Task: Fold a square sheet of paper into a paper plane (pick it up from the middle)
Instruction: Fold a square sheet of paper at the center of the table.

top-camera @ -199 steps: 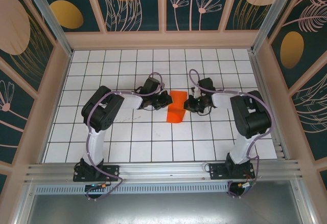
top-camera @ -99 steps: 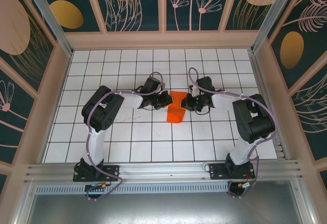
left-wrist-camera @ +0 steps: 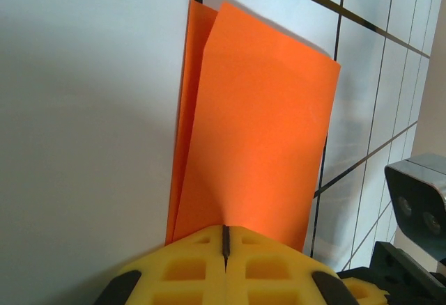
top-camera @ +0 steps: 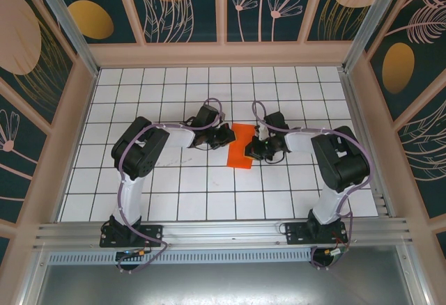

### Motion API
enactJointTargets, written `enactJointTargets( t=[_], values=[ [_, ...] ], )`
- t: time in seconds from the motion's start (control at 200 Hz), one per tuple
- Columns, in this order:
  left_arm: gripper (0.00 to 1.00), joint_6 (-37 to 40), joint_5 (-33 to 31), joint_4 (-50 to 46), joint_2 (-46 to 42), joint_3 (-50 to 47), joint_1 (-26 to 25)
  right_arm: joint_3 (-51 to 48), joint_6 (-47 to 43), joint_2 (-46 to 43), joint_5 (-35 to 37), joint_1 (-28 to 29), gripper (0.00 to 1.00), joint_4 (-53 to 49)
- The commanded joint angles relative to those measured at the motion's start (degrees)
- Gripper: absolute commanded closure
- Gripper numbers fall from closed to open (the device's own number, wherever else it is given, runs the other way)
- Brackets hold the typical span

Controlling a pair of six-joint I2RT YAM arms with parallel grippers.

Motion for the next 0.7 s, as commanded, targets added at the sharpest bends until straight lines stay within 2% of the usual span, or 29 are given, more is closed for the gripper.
enactJointTargets(
  t=[0.0, 0.165, 0.305, 0.505, 0.696],
  values=[
    [1.00, 0.39, -9.57, -12.78, 6.60, -4.37, 0.18, -3.59, -1.88, -1.20, 1.20, -0.06, 1.00, -5.47],
    [1.00, 0.33, -9.80, -13.03, 6.47, -4.08, 0.20, -6.26, -4.50, -5.33, 2.36, -0.72, 1.00, -9.90],
    [1.00, 0.39, -9.53, -12.95, 6.49, -3.93, 0.22, -3.88, -6.65, -9.17, 4.45, -0.91, 1.00, -11.37],
    [1.00, 0.40, -9.84, -13.11, 5.62, -4.01, 0.21, 1.46, -2.89, -6.26, 5.17, 1.55, 1.00, -5.69],
    [1.00, 0.40, -9.75, -13.04, 5.37, -4.28, 0.19, 1.52, -0.57, -1.58, 6.39, 3.05, 1.00, -1.55]
  ],
)
